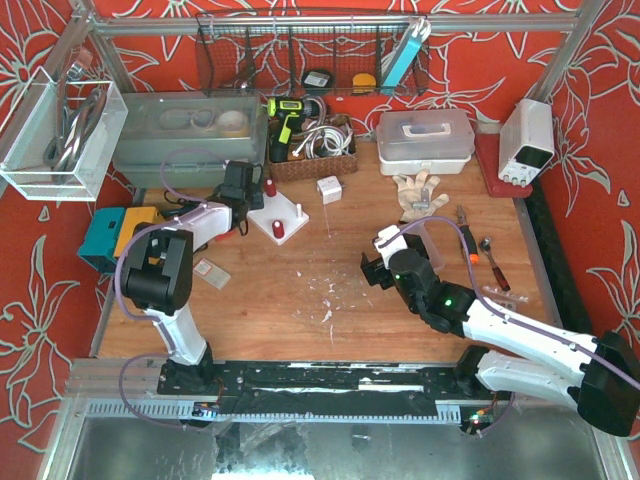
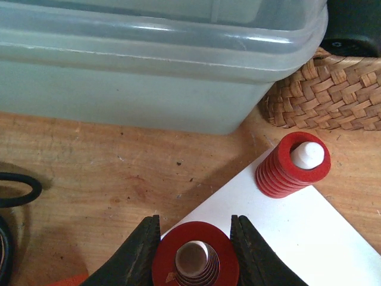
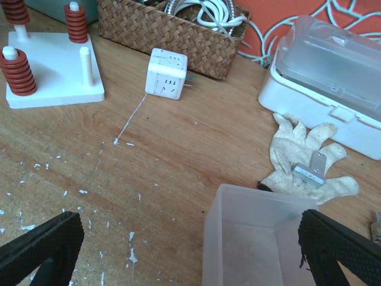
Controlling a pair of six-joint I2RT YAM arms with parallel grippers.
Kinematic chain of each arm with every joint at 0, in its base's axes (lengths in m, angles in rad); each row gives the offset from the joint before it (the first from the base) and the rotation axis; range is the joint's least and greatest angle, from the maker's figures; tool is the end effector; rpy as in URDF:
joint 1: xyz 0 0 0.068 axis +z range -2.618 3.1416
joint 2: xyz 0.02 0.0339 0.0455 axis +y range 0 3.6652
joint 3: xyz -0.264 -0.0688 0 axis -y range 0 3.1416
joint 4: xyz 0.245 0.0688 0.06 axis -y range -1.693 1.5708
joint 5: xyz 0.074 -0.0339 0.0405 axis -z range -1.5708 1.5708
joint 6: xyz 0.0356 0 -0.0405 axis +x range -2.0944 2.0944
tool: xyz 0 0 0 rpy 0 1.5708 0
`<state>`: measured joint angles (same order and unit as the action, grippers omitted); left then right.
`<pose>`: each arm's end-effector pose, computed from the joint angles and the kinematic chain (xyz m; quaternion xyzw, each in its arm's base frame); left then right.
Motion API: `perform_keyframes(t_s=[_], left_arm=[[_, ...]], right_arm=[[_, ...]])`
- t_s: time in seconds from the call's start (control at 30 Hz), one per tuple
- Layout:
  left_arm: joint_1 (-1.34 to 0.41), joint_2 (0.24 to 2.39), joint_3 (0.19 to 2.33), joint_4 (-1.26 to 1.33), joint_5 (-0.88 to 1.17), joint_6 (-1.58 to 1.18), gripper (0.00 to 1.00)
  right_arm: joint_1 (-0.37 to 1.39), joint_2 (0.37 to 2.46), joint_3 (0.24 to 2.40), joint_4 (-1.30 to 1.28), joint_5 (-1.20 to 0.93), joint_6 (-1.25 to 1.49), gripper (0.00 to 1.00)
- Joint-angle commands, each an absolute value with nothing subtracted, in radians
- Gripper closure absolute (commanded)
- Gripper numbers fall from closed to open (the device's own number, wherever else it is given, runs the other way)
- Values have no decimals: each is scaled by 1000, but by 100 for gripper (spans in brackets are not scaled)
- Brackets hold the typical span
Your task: Install the large spring
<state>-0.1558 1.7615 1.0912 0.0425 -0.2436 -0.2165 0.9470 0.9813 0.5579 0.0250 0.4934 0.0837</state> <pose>0.3838 -0.0516 0.2038 -0.0820 0.8822 0.0229 0.4631 0.1412 0.1674 0.2461 -0.2153 0.7903 0.0874 0.5670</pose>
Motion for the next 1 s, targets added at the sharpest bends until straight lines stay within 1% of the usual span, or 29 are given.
perform_keyframes(t_s=[0.0,0.07,0.13,0.3,0.47,0.53,0.57,0.7,0.87,0.97], left_arm=[[-147,1787,1146,37,-242,-200,71],[-147,1786,1157,25,-242,-206,56],[-147,1770,1161,17,-239,-219,45],[-150,1681,1123,6,-204,-277,32],[-183,1525,1000,33,-130,-323,19],[-221,1455,933,72,-99,-321,10],[-248,1423,902,95,-86,-315,1],[-364,1315,783,178,-29,-311,0],[-467,1226,671,217,24,-335,0],[-517,1176,620,209,-9,-326,0]], right_arm=[[939,983,585,41,500,75,1],[938,993,588,40,496,76,1],[937,1002,592,39,494,77,1],[929,1022,602,30,492,80,1],[864,1048,635,-44,469,167,1],[802,1063,654,-90,439,233,1],[773,1069,671,-128,400,269,1],[656,1112,762,-290,280,408,1],[610,1194,901,-577,340,716,1],[585,1265,1009,-767,343,888,2]])
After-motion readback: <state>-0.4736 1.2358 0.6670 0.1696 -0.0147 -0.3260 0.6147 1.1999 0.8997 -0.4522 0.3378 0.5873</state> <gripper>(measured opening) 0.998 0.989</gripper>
